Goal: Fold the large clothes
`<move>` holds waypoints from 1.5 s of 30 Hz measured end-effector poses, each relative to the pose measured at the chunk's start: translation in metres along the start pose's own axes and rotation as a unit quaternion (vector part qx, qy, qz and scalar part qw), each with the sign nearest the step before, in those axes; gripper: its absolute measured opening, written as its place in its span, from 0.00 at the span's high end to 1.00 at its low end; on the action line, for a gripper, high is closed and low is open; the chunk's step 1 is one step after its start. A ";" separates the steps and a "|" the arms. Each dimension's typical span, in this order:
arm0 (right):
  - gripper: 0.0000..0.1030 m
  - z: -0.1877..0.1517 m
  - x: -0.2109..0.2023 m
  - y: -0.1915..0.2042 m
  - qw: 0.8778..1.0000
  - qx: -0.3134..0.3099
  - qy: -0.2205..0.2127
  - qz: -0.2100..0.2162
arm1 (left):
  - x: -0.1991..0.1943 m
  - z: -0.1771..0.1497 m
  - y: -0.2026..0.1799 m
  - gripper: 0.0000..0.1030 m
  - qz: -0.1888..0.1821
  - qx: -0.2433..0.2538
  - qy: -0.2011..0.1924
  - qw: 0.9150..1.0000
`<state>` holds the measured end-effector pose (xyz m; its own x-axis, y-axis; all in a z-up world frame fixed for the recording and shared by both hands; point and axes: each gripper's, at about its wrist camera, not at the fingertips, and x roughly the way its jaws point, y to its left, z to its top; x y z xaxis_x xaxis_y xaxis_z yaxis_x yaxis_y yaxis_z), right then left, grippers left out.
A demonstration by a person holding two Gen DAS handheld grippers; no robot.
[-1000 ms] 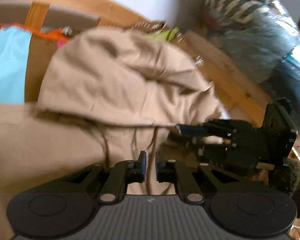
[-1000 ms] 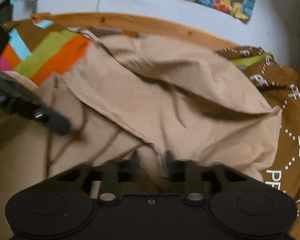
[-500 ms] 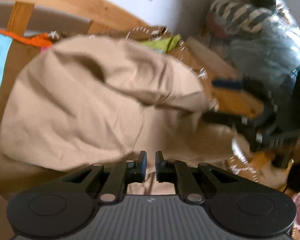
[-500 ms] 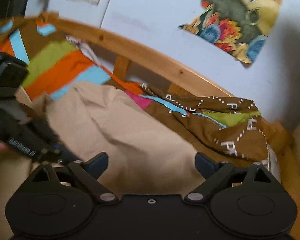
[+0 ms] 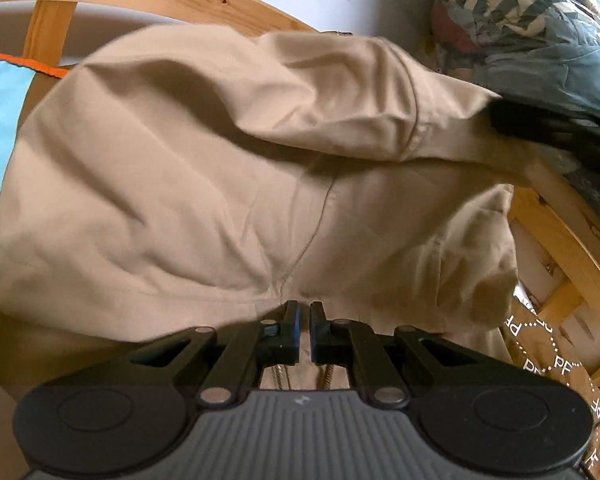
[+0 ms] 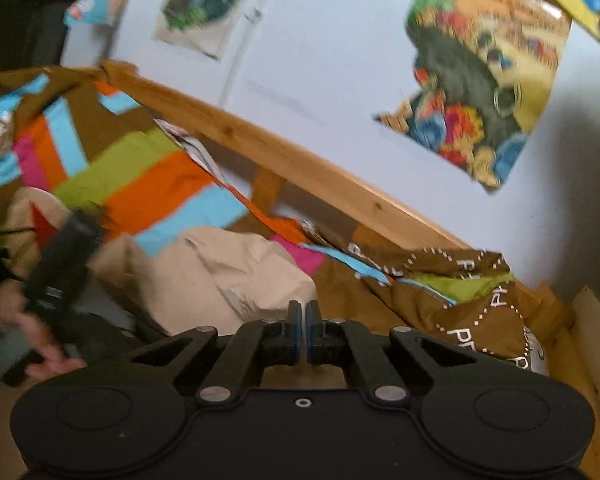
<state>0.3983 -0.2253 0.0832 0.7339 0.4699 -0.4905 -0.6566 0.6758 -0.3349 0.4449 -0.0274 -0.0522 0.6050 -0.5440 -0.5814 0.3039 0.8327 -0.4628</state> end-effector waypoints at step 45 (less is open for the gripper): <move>0.96 -0.110 -0.073 0.144 0.997 -0.044 0.053 0.044 | -0.114 -0.085 0.013 0.96 0.048 -0.082 0.050 0.994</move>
<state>0.2312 -0.2251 -0.0181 0.6536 0.4593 -0.6016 -0.7335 0.5802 -0.3540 0.3173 0.0364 -0.0490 0.5462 -0.4774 -0.6883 0.1189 0.8575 -0.5005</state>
